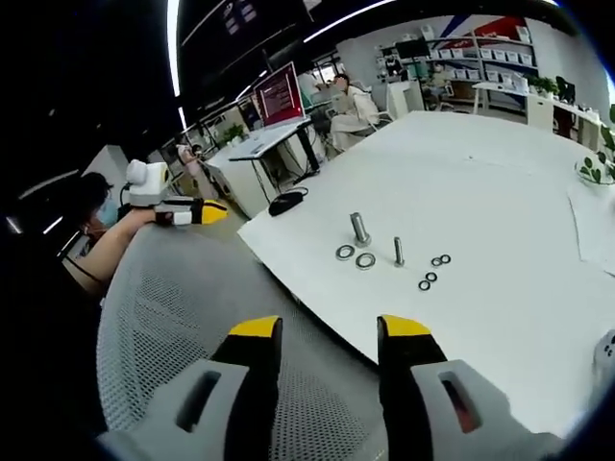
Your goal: Place the washer onto the threaded stud by aligning its center hole with the stud, sliding it down to the base, and recovering from edge contact or off-axis alignment until the washer reaches the visible bottom stop.
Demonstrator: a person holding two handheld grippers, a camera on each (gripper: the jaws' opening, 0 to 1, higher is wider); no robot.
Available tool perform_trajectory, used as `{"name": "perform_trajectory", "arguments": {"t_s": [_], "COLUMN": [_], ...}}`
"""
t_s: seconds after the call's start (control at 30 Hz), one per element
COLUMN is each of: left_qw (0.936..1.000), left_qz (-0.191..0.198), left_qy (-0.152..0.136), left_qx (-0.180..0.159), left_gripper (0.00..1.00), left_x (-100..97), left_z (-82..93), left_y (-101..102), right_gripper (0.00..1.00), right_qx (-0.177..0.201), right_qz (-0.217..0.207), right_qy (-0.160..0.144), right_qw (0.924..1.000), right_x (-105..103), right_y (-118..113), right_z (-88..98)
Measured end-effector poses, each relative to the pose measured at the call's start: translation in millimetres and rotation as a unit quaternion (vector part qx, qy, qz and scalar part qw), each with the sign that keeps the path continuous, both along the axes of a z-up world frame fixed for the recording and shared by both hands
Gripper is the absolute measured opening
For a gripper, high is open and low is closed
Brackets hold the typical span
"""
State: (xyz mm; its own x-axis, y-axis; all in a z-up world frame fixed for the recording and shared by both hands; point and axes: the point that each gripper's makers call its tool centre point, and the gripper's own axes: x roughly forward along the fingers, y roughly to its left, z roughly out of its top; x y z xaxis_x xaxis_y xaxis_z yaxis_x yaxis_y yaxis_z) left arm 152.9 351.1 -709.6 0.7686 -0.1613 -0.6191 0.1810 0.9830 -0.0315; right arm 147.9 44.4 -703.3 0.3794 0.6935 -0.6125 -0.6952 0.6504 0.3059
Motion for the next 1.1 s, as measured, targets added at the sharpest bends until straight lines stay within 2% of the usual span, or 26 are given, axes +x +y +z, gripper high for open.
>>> {"name": "perform_trajectory", "arguments": {"t_s": [0.27,0.47,0.57,0.67,0.8,0.97,1.1], "left_qw": [0.9999,0.9999,0.9999,0.9999,0.9998,0.9997,0.9996], "left_qz": [-0.005,-0.004,-0.005,-0.004,-0.004,-0.006,-0.008], "left_qy": [0.005,0.008,0.010,0.011,0.014,0.018,0.020], "left_qx": [0.007,0.011,0.012,0.012,0.014,0.017,0.018], "left_gripper": [0.13,0.12,0.11,0.11,0.11,0.11,0.11], "left_x": [0.4,0.3,-0.4,-0.8,-1.6,-1.8,-2.3], "left_z": [-1.6,-2.6,-3.1,-3.5,-4.0,-5.4,-6.0], "left_y": [0,1,1,1,1,1,1], "right_gripper": [0.42,0.38,0.37,0.37,0.37,0.36,0.35], "right_qx": [-0.027,-0.013,-0.048,-0.062,-0.088,-0.109,-0.138], "right_qz": [0.027,0.034,0.049,0.058,0.092,0.102,0.104], "right_qy": [-0.002,0.031,0.025,0.029,0.020,0.024,0.030], "right_qw": [0.9993,0.9989,0.9973,0.9959,0.9917,0.9885,0.9845], "right_x": [17,33,43,51,58,70,83], "right_y": [-2,4,1,2,5,4,-2], "right_z": [-5.0,-5.8,-17.1,-27.6,-38.4,-53.6,-74.3]}}
